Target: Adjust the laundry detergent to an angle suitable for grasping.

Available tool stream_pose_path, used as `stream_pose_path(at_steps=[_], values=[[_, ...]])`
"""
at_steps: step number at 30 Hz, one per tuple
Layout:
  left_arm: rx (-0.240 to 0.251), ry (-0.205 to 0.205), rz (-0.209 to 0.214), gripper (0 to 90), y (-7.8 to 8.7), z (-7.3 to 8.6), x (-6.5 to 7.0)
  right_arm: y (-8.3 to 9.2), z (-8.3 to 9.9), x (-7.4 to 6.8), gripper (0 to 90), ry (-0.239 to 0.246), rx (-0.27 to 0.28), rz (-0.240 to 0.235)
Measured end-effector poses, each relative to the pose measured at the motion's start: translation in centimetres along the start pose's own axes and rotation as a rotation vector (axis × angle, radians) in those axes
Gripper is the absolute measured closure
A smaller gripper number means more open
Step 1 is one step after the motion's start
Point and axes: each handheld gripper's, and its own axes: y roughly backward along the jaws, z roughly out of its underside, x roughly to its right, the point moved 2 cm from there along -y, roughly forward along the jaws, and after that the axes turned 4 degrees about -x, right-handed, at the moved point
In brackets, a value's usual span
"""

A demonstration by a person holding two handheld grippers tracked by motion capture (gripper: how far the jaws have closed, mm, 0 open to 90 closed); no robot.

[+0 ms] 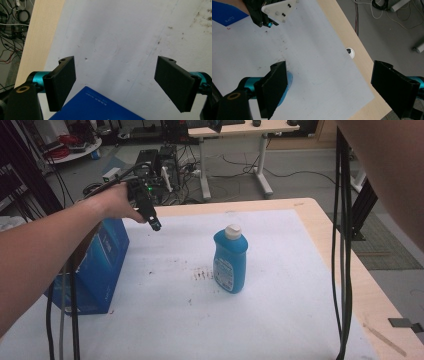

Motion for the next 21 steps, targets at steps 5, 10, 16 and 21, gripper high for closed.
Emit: stream_pose_path(at_steps=[5, 10, 16, 21], values=[[-0.004, 0.001, -0.006, 17.6, 0.16, -0.03, 0.11, 0.24, 0.26, -0.25, 13.5, 0.006, -0.001, 0.004], [-0.001, -0.015, -0.020, 17.6, 0.55, -0.14, 0.50, 0.23, 0.43, -0.44, 13.4, 0.004, -0.001, 0.002], [0.019, -0.016, -0.008, 17.5, 0.74, -0.32, 0.45, 0.05, 0.34, -0.67, 13.5, 0.008, -0.005, 0.008], [0.018, -0.021, -0.006, 17.5, 0.73, -0.32, 0.36, -0.15, 0.49, -0.71, 13.4, 0.000, -0.012, 0.010]])
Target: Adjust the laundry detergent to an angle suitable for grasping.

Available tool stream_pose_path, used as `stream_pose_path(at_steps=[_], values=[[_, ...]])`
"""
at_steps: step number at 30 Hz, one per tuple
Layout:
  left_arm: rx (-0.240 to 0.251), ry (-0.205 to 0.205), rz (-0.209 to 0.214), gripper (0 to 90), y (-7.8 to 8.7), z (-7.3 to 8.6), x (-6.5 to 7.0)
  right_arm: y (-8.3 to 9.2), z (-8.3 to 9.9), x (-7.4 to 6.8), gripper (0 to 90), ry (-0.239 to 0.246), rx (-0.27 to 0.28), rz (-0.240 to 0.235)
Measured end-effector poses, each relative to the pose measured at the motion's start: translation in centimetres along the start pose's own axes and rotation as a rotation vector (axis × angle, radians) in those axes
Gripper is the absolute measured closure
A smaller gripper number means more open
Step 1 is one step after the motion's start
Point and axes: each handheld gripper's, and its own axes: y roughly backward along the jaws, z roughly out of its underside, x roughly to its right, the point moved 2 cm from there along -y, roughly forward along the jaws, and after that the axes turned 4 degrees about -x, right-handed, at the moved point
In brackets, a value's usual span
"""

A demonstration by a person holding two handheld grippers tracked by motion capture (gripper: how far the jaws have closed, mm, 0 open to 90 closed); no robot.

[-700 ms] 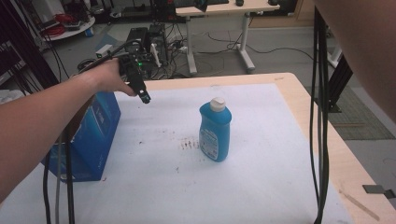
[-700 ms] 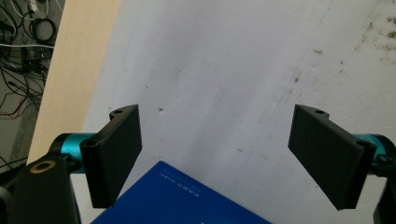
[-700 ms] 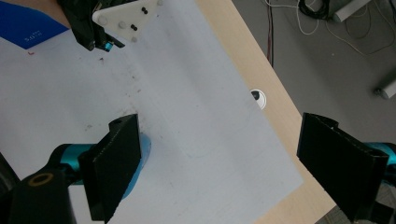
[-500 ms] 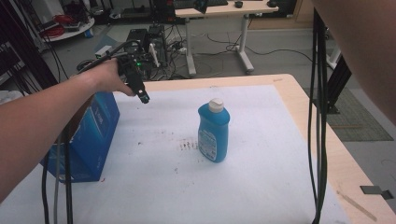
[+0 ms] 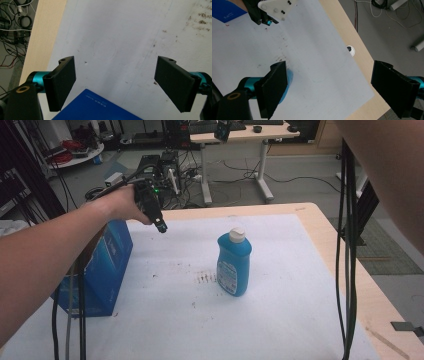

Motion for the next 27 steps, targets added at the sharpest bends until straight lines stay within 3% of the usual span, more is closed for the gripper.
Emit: stream_pose_path(at_steps=[10, 27], values=[[0.018, 0.014, -0.009, 17.6, 0.73, 0.35, 0.03, 0.04, -0.03, -0.14, 13.5, -0.004, -0.001, 0.002], [-0.001, 0.009, -0.013, 17.5, 0.86, 0.77, 0.08, -0.11, 0.21, -0.07, 13.4, -0.007, 0.000, 0.001]])
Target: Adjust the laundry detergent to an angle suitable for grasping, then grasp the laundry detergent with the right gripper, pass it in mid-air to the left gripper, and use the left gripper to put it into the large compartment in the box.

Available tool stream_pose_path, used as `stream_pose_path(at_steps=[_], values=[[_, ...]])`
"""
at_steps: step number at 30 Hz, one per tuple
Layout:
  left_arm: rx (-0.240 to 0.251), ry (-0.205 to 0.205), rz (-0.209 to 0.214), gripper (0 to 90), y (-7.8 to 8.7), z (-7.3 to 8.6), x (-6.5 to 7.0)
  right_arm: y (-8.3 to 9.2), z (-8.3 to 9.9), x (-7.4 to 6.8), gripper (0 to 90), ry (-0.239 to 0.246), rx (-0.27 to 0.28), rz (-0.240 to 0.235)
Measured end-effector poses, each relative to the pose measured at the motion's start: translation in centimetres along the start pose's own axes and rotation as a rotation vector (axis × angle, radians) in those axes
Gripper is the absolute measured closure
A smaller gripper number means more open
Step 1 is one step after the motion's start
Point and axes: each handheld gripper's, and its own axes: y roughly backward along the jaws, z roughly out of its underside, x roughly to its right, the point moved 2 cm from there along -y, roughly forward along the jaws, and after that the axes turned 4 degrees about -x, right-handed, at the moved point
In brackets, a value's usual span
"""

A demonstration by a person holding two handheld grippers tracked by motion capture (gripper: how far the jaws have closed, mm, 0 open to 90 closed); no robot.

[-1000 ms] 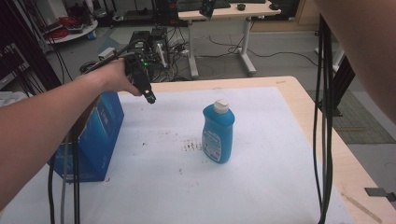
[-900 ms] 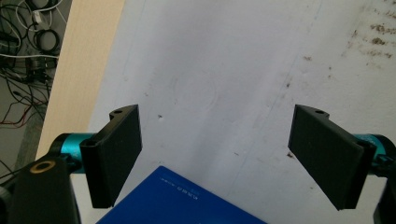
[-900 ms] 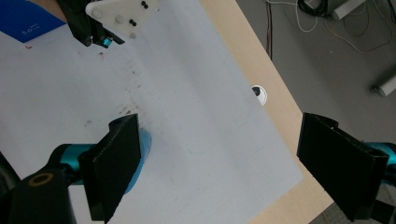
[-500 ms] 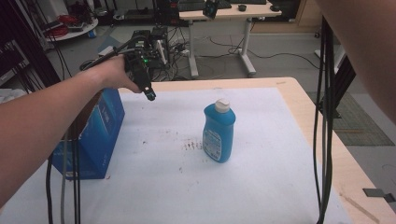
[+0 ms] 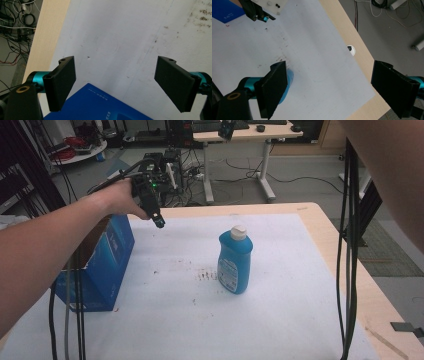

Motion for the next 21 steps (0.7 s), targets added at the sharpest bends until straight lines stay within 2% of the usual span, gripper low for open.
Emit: stream_pose_path(at_steps=[9, 21], values=[[0.003, -0.016, 0.007, 17.5, -0.09, -0.21, 0.17, -0.32, 0.10, 0.23, 13.4, -0.007, -0.004, -0.008], [-0.008, -0.006, 0.012, 17.5, -0.37, 0.20, -0.18, -0.28, 0.82, 0.30, 13.4, -0.026, 0.002, -0.007]])
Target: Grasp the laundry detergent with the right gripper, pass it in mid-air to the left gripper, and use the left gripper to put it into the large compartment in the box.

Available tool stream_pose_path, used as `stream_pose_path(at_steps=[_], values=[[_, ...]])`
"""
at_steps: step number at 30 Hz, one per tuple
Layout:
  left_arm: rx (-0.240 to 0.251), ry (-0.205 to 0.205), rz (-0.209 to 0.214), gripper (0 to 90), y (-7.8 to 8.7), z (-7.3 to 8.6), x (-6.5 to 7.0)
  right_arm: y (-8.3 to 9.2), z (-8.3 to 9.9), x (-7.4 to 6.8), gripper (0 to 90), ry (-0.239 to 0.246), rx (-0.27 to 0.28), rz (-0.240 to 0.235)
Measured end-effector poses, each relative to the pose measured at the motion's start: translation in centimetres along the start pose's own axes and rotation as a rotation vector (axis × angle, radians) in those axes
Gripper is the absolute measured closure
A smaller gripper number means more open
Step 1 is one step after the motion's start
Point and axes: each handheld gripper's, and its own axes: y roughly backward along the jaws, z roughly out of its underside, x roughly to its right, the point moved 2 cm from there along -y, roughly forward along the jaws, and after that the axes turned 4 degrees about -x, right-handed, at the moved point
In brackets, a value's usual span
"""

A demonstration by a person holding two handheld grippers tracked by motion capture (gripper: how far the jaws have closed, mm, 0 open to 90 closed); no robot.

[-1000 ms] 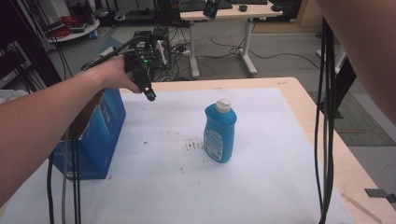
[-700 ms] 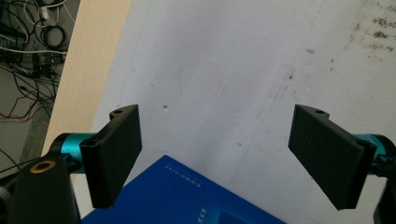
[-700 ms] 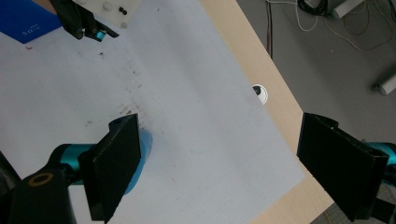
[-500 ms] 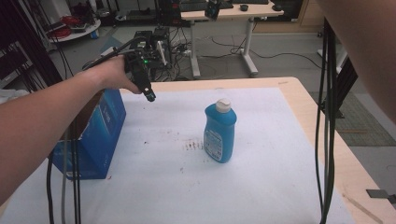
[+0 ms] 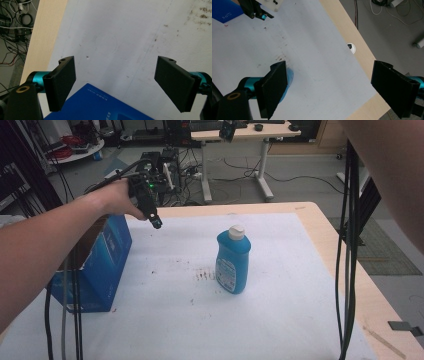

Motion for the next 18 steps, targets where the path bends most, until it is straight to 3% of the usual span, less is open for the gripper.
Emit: stream_pose_path(at_steps=[18], values=[[-0.012, -0.008, 0.008, 17.6, 0.2, 0.2, 0.1, 0.6, 3.9, -0.8, 13.4, -0.028, 0.045, -0.019]])
